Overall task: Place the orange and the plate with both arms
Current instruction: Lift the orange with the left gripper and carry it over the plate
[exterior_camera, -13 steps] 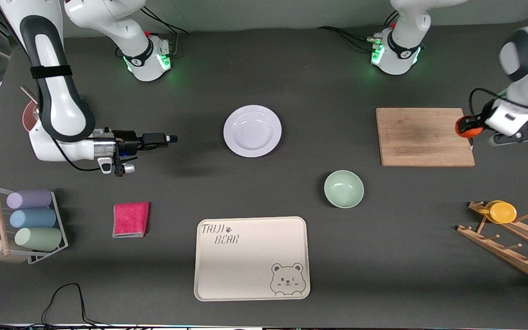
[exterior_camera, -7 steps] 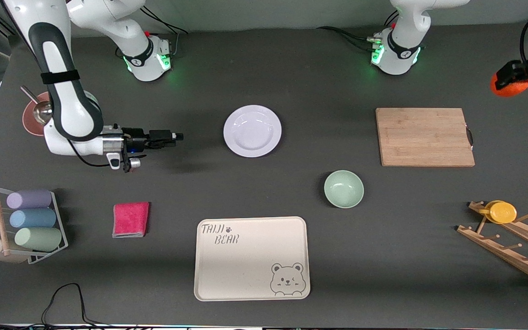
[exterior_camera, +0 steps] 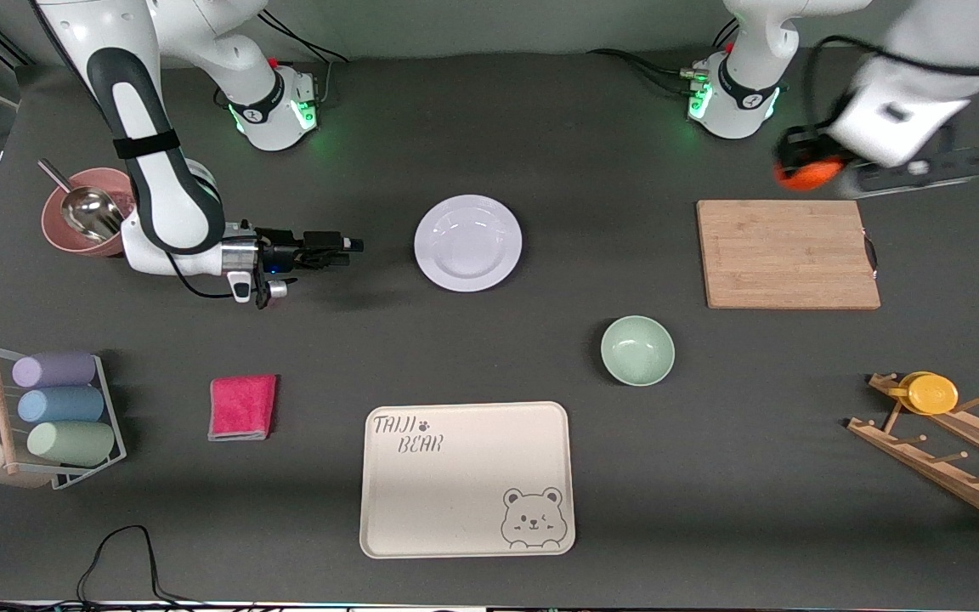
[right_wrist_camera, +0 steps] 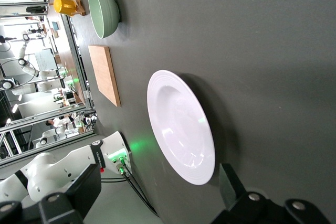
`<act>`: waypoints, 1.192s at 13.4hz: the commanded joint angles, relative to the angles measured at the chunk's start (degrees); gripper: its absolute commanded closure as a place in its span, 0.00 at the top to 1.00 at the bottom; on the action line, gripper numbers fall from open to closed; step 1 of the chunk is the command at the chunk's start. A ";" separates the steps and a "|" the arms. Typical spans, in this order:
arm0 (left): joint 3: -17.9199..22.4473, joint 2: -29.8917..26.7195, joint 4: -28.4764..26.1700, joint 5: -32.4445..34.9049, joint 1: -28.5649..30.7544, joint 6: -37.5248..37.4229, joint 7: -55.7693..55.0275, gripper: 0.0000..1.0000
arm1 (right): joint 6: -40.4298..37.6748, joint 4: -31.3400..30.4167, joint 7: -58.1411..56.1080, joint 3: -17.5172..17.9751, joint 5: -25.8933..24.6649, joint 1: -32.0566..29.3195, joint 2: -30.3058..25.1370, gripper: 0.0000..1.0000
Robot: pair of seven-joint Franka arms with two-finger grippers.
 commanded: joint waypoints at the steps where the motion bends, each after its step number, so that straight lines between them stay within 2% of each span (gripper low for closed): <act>1: -10.63 10.37 7.93 0.29 -0.69 2.08 -16.99 0.00 | 0.95 -1.27 -2.97 -0.33 2.23 0.70 -0.25 1.00; 3: -14.70 17.84 10.49 2.30 -4.80 7.43 -28.78 0.00 | 1.82 -2.14 -5.78 -0.24 3.27 0.70 0.55 1.00; 6: -14.54 27.86 13.74 7.75 -15.25 11.75 -36.28 0.00 | 3.05 -3.81 -8.96 -0.16 9.59 4.55 1.51 1.00; 9: -14.37 36.31 15.42 12.76 -22.12 19.22 -45.25 0.00 | 3.41 -4.08 -10.27 -0.16 10.49 4.74 2.39 1.00; 13: -14.10 43.79 14.64 19.70 -27.23 26.95 -50.97 0.00 | 3.32 -4.34 -15.46 -0.07 12.95 5.18 5.20 1.00; 16: -14.10 46.78 11.57 22.96 -30.13 32.58 -57.21 0.00 | 3.41 -4.52 -15.64 -0.07 13.39 5.71 5.55 1.00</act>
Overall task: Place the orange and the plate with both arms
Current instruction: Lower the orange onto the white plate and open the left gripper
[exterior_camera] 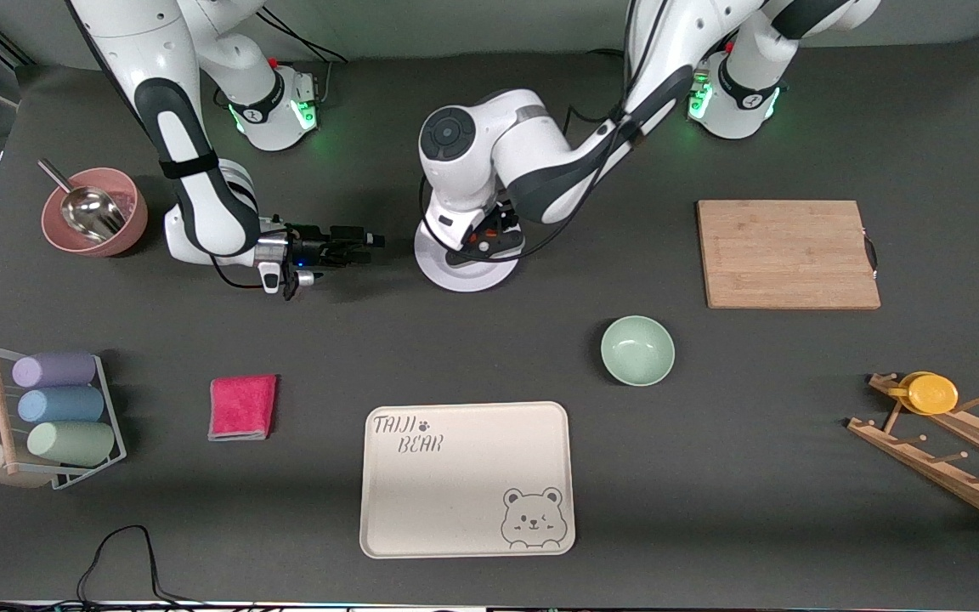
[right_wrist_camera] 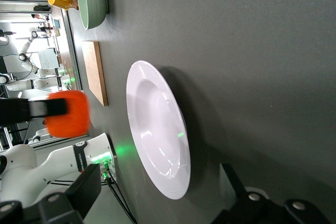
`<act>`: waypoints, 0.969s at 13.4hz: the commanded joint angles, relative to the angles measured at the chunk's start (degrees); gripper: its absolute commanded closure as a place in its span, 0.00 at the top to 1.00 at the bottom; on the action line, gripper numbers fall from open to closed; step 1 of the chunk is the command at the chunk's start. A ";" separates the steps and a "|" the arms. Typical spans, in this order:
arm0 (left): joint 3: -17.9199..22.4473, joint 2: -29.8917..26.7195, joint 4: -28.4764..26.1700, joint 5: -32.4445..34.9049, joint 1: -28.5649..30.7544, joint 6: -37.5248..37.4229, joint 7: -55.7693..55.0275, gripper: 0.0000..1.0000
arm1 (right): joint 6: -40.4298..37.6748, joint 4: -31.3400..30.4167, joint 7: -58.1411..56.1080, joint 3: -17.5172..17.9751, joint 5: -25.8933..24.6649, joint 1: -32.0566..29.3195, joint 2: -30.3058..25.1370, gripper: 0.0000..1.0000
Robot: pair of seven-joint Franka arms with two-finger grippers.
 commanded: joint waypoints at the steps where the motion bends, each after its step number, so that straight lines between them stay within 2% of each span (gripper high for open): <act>1: 0.74 1.64 -2.28 3.45 -2.88 4.70 -5.35 0.00 | 0.15 -0.28 -1.94 -0.29 2.10 0.93 0.56 1.00; 4: 1.70 3.04 -6.07 5.91 -3.84 11.03 -7.63 0.00 | 0.15 -0.46 -2.03 -0.29 2.10 1.10 1.43 1.00; 7: 2.15 4.45 -6.42 7.50 -4.55 12.27 -8.79 0.00 | 0.24 -0.72 -2.82 -0.29 2.80 1.19 2.05 1.00; 9: 2.06 4.63 -6.51 7.50 -4.55 13.07 -8.79 0.00 | 0.33 -0.98 -5.09 -0.38 6.47 3.29 2.93 1.00; 11: 2.06 4.80 -6.51 7.50 -4.55 13.16 -8.88 0.00 | 0.33 -1.07 -5.28 -0.29 7.37 3.65 3.11 1.00; 12: 2.06 4.72 -6.51 7.24 -4.46 13.16 -9.57 0.44 | 0.33 -1.07 -5.28 -0.38 7.37 3.65 3.11 1.00; 13: 2.06 4.72 -6.43 7.24 -4.38 13.16 -10.88 0.99 | 0.33 -1.07 -5.28 -0.29 7.37 3.65 3.37 1.00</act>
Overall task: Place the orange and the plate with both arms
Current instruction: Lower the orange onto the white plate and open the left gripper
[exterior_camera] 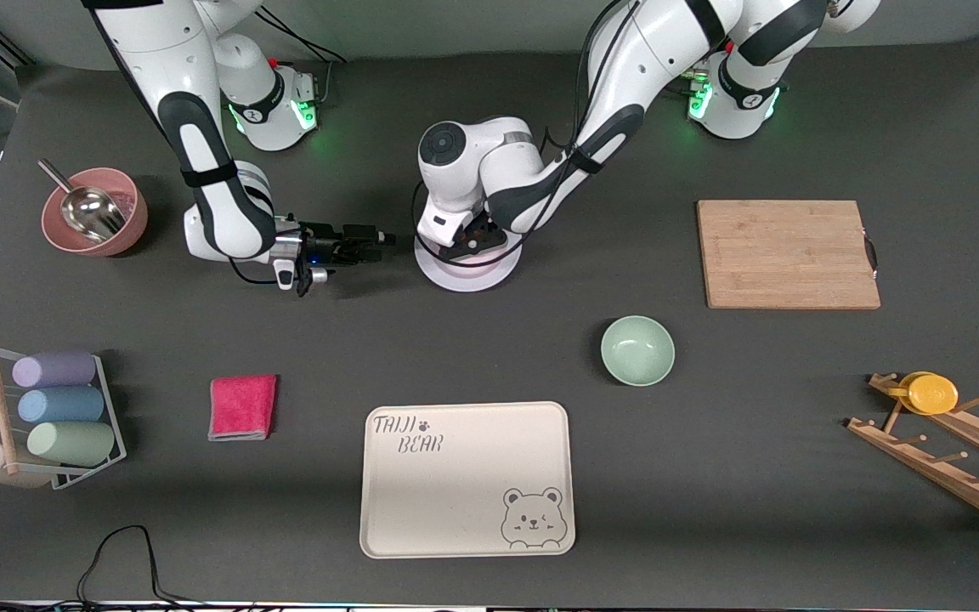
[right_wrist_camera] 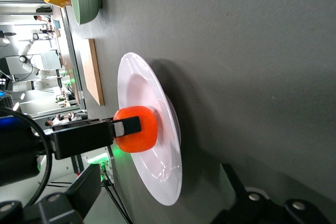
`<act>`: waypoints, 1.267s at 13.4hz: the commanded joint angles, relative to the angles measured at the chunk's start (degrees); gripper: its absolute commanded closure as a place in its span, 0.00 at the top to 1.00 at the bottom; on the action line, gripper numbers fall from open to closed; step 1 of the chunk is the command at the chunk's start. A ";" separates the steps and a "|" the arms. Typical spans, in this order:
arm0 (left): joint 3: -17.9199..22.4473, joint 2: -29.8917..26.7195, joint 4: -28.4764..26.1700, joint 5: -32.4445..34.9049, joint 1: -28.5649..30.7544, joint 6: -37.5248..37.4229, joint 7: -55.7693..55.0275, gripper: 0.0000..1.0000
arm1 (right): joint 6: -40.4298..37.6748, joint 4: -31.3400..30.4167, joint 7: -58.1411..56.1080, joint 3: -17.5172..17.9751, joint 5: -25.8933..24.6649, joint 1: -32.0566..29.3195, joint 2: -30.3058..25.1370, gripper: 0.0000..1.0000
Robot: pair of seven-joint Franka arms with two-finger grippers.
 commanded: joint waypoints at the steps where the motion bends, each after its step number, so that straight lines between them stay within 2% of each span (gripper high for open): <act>1: 0.67 -0.56 0.18 0.90 -0.67 0.24 -3.37 1.00 | 0.28 -0.26 -2.07 -0.39 2.01 0.82 0.83 1.00; 4: 0.67 -1.61 0.27 0.99 0.99 -1.25 -2.41 1.00 | 0.37 -0.61 -3.73 -0.39 4.55 2.23 1.88 1.00; 6: 0.24 -6.51 0.27 0.38 4.67 -6.68 2.13 1.00 | 0.37 -0.61 -4.18 -0.39 6.48 3.63 2.33 1.00; 7: -0.11 -9.58 0.27 -0.93 7.48 -9.84 6.95 1.00 | 0.37 -0.61 -4.18 -0.39 7.88 3.90 2.41 1.00; 10: 0.84 -20.74 0.35 -11.55 17.58 -17.49 26.78 1.00 | 0.54 -0.61 -4.44 -0.39 10.44 5.83 2.94 1.00; 11: 2.59 -24.08 0.79 -13.93 21.01 -20.39 32.86 1.00 | 1.41 -0.61 -5.05 -0.39 10.88 6.62 3.12 1.00; 12: 6.44 -27.07 0.97 -14.91 22.70 -22.68 38.32 1.00 | 1.86 -0.61 -5.23 -0.39 11.50 6.97 3.03 1.00; 14: 16.09 -31.74 1.06 -16.49 23.33 -27.16 54.20 1.00 | 1.95 -0.61 -5.23 -0.39 11.68 7.06 3.12 1.00; 16: 24.80 -35.00 0.97 -17.81 23.42 -30.77 65.39 1.00 | 2.04 -0.61 -5.32 -0.39 13.77 7.85 3.21 1.00; 17: 26.67 -36.23 0.88 -17.91 25.33 -32.53 69.97 1.00 | 2.04 -0.61 -5.32 -0.39 15.18 9.59 3.21 1.00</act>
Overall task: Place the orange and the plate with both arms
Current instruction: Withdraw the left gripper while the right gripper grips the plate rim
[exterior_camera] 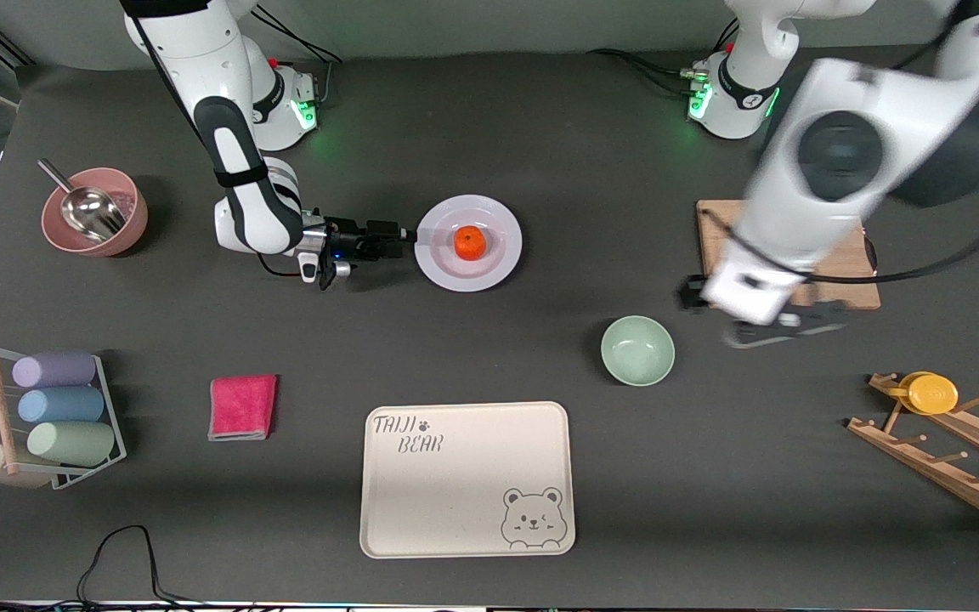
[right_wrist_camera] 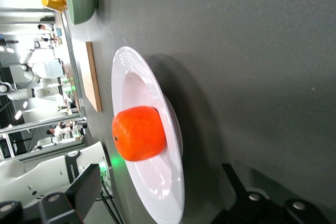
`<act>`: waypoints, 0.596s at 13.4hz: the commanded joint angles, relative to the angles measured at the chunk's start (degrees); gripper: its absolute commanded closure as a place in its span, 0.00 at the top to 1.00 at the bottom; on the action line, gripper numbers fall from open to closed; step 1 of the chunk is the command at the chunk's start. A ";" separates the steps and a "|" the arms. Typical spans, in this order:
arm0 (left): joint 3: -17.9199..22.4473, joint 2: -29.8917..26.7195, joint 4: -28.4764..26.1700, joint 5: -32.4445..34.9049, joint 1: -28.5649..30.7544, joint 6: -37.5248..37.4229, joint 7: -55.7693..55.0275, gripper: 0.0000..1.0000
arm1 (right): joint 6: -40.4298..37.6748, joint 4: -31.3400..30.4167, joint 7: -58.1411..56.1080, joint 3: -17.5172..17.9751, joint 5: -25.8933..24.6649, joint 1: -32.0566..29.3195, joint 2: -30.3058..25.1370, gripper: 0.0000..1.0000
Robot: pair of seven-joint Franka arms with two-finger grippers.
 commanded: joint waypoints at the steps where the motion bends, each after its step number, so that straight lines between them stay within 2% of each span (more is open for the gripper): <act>1: 3.27 -4.35 -2.36 -1.26 5.51 -3.42 11.95 1.00 | 1.19 -0.20 -1.72 -0.40 4.91 3.67 0.23 1.00; 3: 1.68 -6.02 -2.36 -1.26 11.51 -5.80 16.55 1.00 | 2.77 -0.20 -1.72 -0.40 5.45 4.46 0.23 0.98; 5: 2.03 -7.69 -2.28 -1.08 13.29 -8.17 17.09 1.00 | 2.95 -0.19 -3.99 -0.40 5.89 5.26 0.67 0.91; 6: 2.29 -8.57 -2.36 -1.17 13.29 -8.44 18.65 1.00 | 2.86 -0.11 -6.10 -0.40 7.11 5.26 1.71 0.86; 8: 4.92 -11.20 -4.72 -1.17 11.29 -8.45 19.81 1.00 | 2.86 -0.11 -11.02 -0.31 10.63 5.35 3.12 0.67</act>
